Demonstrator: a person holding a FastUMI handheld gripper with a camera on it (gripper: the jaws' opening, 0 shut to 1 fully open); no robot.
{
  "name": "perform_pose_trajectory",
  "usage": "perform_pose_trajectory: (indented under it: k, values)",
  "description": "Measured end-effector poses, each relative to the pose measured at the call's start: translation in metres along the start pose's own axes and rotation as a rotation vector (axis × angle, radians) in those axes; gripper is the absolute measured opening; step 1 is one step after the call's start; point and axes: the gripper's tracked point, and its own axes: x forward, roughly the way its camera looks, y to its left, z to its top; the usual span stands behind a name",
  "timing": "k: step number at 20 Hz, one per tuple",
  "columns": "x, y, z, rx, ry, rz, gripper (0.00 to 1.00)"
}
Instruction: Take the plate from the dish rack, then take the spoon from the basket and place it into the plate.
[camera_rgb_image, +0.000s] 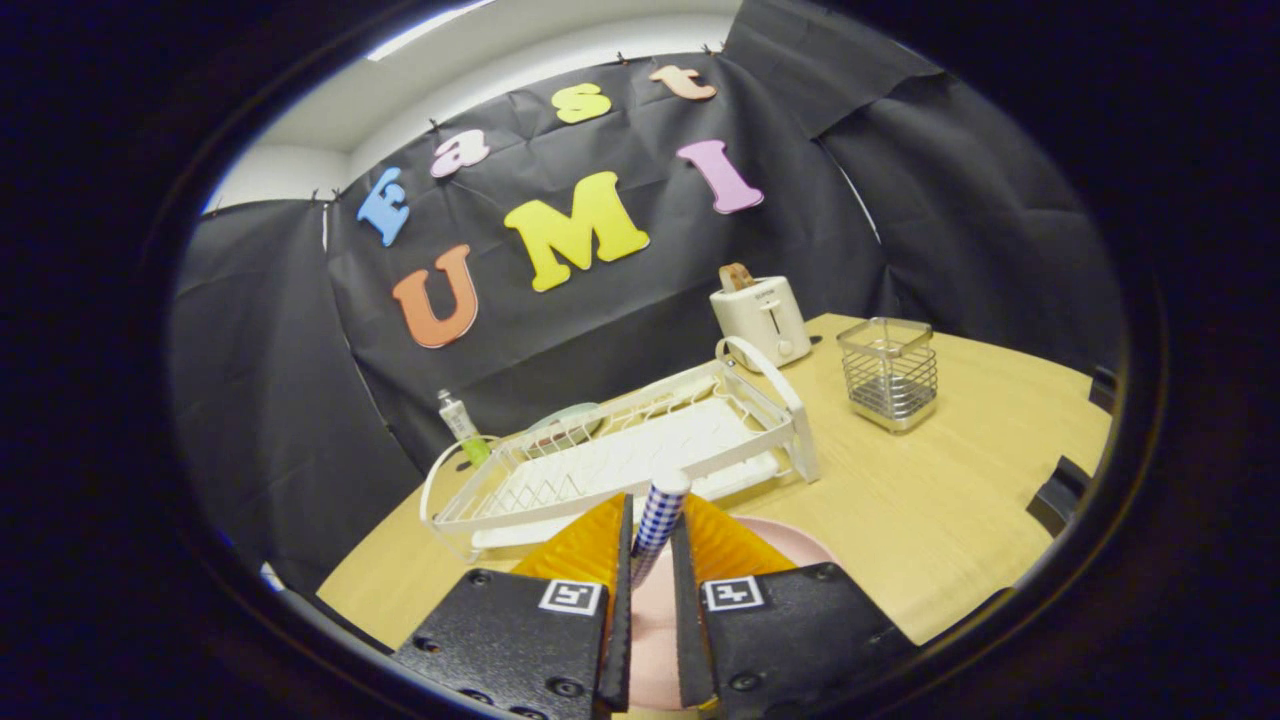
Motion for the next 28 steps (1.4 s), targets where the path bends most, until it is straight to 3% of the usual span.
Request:
perform_pose_trajectory:
  k: [4, 9, 12, 15, 23, 28]
  values:
    - [-0.008, -0.008, 0.021, -0.086, -0.084, -0.046, 0.47]
    - [-0.015, -0.001, 0.039, -0.155, -0.134, -0.034, 0.79]
    - [-0.017, 0.004, 0.046, -0.201, -0.139, -0.024, 0.86]
    - [-0.022, 0.011, 0.064, -0.262, -0.181, -0.02, 1.0]
    - [-0.06, 0.021, 0.112, -0.41, -0.294, -0.016, 1.0]
    - [-0.071, 0.027, 0.114, -0.395, -0.281, 0.014, 1.0]
